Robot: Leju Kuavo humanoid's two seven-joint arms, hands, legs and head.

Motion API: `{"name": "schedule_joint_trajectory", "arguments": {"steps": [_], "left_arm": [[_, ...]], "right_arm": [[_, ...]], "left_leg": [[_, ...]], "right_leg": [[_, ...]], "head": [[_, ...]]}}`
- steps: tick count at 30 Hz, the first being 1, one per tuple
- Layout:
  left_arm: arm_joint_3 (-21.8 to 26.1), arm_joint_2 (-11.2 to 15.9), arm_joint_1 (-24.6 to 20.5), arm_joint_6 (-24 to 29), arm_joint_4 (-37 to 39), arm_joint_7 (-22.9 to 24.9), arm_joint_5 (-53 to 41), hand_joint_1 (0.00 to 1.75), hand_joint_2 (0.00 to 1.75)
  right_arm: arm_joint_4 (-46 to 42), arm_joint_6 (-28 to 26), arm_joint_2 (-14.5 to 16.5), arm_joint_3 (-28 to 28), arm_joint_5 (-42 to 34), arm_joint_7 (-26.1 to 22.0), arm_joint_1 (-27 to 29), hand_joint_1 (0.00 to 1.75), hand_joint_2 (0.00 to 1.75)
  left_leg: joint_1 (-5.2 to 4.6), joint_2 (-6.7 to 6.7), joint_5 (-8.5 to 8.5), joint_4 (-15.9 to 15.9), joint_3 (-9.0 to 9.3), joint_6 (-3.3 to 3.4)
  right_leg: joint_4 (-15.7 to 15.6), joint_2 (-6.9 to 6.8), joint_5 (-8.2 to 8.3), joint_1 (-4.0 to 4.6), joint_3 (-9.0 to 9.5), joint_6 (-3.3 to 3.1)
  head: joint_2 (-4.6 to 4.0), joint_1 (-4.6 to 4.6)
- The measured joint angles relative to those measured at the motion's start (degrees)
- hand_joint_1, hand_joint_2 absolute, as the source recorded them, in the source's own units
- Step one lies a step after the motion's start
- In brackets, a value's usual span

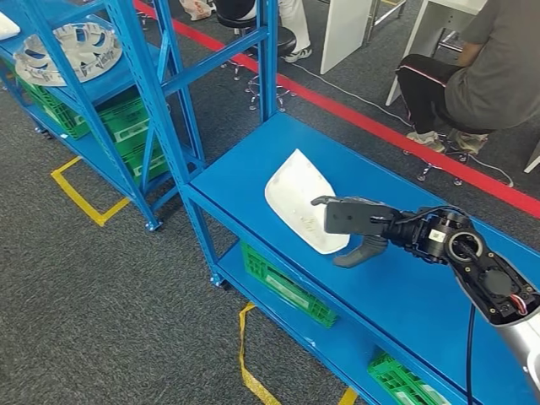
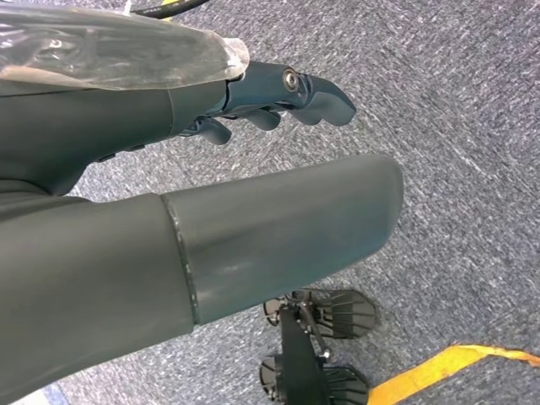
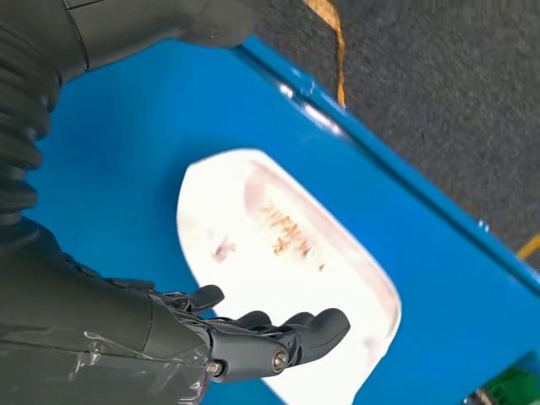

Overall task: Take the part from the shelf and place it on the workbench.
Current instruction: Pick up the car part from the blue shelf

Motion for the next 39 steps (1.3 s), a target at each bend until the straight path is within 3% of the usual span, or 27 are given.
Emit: {"name": "schedule_joint_trajectory", "arguments": {"steps": [12, 24, 30, 39], "left_arm": [[0.0, 0.0, -0.24, -0.33, 0.0, 0.07, -0.91, 0.0, 0.0], [0.0, 0.0, -0.39, -0.33, 0.0, 0.31, -1.03, 0.0, 0.0], [0.0, 0.0, -0.4, -0.33, 0.0, 0.5, -1.04, 0.0, 0.0], [0.0, 0.0, -0.38, -0.33, 0.0, 0.51, -1.04, 0.0, 0.0]], "right_arm": [[-6.76, 8.29, -4.5, 6.9, 3.35, 2.49, 0.12, 0.0, 1.75], [-9.58, 10.36, -6.73, 11.75, 6.9, 1.73, 0.08, 0.0, 1.75], [-9.53, 11.41, -7.71, 13.84, 15.52, -2.47, -0.16, 0.0, 1.75], [-4.67, 9.07, -8.16, 16.98, 37.96, -12.76, -2.04, 0.0, 1.75]], "left_leg": [[0.0, 0.03, 0.0, 0.0, 0.03, 0.0], [0.0, 0.05, 0.0, -0.01, 0.05, 0.0], [0.0, 0.05, -0.01, -0.01, 0.04, 0.0], [0.0, 0.04, 0.0, -0.01, 0.04, -0.01]], "right_leg": [[0.0, 0.03, 0.0, 0.0, -0.01, 0.0], [-0.01, 0.04, 0.0, 0.0, 0.01, 0.0], [-0.01, 0.04, 0.0, 0.0, 0.01, 0.0], [-0.01, 0.03, 0.0, 0.0, 0.01, 0.0]], "head": [[0.0, -0.02], [0.0, -0.02], [0.0, -0.01], [0.0, -0.03]]}}
